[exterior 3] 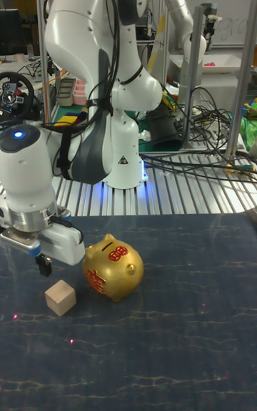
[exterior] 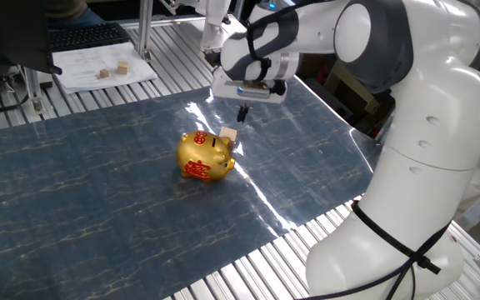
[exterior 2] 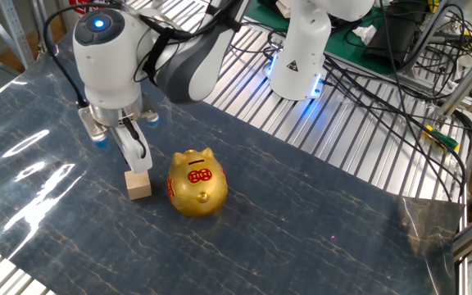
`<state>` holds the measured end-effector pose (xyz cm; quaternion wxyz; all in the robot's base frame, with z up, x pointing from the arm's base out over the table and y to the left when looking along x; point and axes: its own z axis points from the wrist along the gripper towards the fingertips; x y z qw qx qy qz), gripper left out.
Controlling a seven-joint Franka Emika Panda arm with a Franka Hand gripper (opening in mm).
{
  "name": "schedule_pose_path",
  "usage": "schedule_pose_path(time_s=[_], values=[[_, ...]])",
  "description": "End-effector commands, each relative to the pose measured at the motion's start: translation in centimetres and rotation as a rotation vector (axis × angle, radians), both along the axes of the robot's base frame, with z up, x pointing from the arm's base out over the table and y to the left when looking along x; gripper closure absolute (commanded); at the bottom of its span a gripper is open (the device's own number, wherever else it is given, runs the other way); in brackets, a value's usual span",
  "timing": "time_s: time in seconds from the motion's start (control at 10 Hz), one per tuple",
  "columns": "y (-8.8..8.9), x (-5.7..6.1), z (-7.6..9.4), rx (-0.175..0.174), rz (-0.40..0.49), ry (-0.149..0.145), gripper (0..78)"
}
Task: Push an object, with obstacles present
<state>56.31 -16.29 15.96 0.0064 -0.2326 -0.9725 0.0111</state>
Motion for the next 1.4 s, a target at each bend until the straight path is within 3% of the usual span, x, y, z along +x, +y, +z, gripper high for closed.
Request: schedule_pose_path(time_s=[0.1, 0.3, 1.4], values=[[-0.9, -1.5, -2.1, -0.001, 0.01, -0.016, 77.6], [-0.8, -1.8, -3.5, -0.004, 0.006, -0.038, 77.6], [-1.1, -2.4, -6.1, -0.002, -0.015, -0.046, 77.6]])
